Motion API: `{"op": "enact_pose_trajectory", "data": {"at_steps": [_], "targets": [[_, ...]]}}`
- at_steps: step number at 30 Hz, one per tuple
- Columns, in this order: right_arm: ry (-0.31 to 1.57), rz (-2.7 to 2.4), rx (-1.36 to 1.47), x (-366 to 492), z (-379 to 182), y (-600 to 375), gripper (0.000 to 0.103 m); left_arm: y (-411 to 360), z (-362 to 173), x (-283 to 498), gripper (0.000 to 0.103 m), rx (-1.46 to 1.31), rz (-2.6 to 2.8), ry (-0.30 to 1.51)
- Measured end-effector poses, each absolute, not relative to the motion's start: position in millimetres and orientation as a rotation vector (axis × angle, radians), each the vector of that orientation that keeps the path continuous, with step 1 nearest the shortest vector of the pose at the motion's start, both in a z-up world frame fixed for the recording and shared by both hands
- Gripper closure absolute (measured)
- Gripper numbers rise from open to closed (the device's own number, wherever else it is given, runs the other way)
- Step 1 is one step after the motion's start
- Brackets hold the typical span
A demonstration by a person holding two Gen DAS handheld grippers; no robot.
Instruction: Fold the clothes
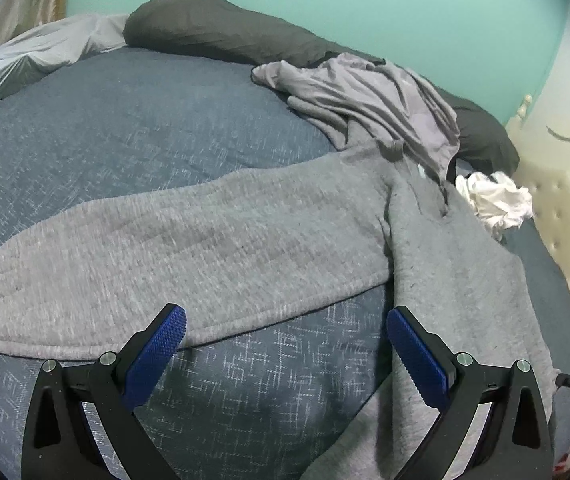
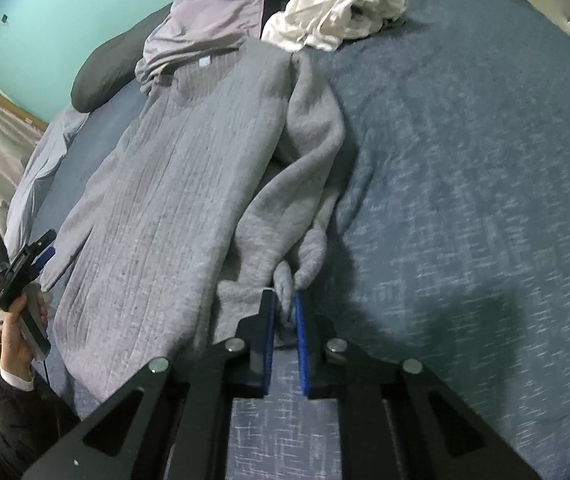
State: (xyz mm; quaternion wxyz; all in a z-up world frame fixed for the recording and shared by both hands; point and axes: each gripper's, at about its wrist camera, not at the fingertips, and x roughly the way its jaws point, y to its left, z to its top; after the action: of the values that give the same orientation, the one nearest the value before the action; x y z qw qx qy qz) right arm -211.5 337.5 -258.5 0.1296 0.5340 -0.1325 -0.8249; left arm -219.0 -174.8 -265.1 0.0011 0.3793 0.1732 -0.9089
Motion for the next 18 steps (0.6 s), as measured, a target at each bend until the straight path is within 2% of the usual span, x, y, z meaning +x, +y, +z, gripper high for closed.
{"op": "enact_pose_trajectory", "data": {"at_steps": [9,18], "targets": [[-0.379,-2.543,1.532,-222,-233,379,0.094,-176,-269,-218,0.0,1.205,-2.865,0.57],[-0.407,-2.643,1.602,-228,-250,419,0.094,-179,-269,-215,0.0,1.188,-2.871,0.599]]}}
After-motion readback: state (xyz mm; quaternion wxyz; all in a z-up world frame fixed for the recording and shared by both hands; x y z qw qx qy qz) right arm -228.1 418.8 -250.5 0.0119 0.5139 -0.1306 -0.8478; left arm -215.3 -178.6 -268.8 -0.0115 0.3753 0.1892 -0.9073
